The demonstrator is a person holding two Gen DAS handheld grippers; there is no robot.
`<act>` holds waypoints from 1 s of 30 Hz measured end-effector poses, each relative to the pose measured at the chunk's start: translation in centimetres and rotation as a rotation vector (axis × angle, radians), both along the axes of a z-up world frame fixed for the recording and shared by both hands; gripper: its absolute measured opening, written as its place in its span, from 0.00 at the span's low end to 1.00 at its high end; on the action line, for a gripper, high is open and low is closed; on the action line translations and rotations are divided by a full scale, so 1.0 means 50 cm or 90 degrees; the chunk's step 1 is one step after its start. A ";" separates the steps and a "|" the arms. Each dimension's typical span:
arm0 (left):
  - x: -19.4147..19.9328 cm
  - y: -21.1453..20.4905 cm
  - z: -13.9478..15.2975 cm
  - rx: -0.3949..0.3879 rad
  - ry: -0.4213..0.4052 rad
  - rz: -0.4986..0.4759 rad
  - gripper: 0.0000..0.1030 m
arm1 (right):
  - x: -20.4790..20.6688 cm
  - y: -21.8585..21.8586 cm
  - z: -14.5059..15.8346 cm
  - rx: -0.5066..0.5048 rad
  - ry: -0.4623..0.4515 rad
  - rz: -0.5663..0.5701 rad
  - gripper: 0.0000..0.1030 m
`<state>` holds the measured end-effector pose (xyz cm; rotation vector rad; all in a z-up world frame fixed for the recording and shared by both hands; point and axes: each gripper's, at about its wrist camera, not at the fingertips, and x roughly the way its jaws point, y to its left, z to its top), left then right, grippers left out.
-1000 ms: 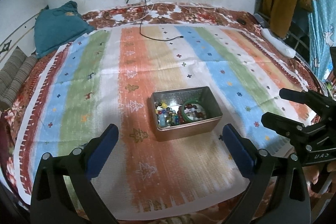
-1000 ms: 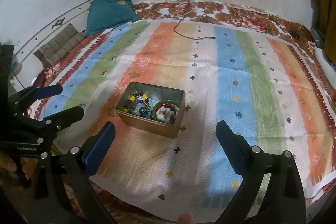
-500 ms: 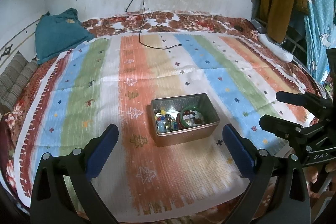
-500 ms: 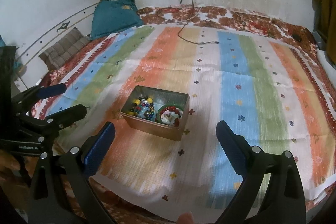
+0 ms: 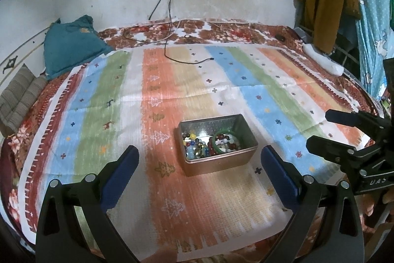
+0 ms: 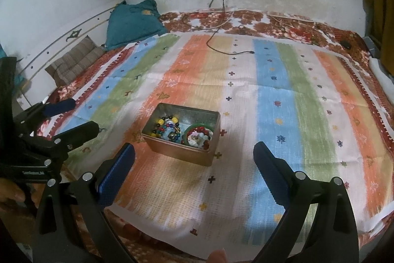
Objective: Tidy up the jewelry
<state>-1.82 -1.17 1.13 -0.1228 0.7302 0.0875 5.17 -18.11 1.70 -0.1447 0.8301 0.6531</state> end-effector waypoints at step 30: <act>-0.009 -0.013 0.010 0.015 -0.021 -0.016 0.94 | -0.014 -0.004 0.006 0.005 -0.013 0.002 0.95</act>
